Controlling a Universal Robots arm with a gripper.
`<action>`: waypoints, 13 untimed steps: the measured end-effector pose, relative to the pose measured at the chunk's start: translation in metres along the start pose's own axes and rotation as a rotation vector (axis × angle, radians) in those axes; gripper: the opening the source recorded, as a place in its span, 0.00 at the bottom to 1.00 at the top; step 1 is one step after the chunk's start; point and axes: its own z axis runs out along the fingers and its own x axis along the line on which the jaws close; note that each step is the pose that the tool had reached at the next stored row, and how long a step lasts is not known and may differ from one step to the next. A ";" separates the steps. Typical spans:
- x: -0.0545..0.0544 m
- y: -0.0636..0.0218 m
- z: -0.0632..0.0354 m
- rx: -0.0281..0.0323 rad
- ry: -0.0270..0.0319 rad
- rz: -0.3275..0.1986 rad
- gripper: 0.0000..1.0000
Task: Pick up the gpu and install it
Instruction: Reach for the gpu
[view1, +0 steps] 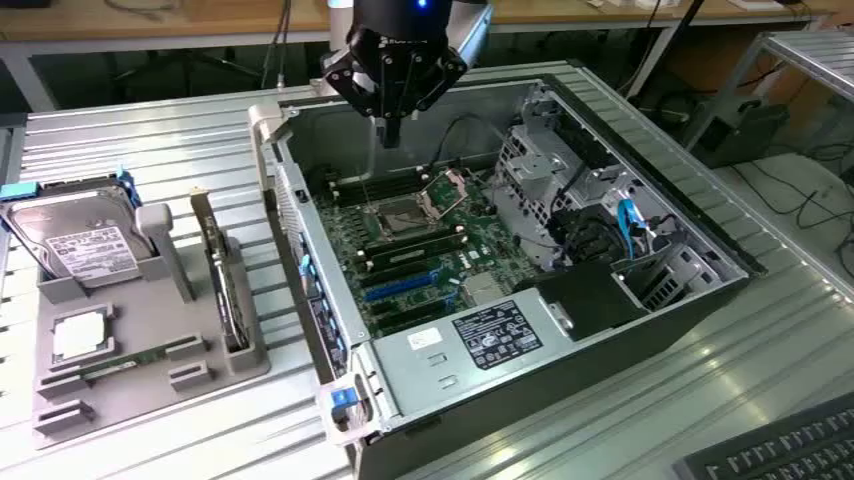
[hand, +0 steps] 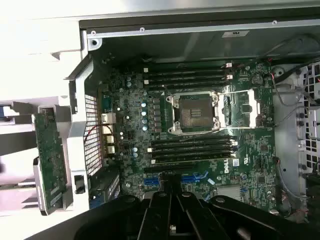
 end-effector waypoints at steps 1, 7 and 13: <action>0.000 0.0000 0.0000 0.0000 0.0000 0.000 0.11; 0.017 -0.0058 -0.0003 0.0001 0.0000 0.000 0.11; 0.043 -0.0152 -0.0013 -0.0001 -0.0001 0.000 0.11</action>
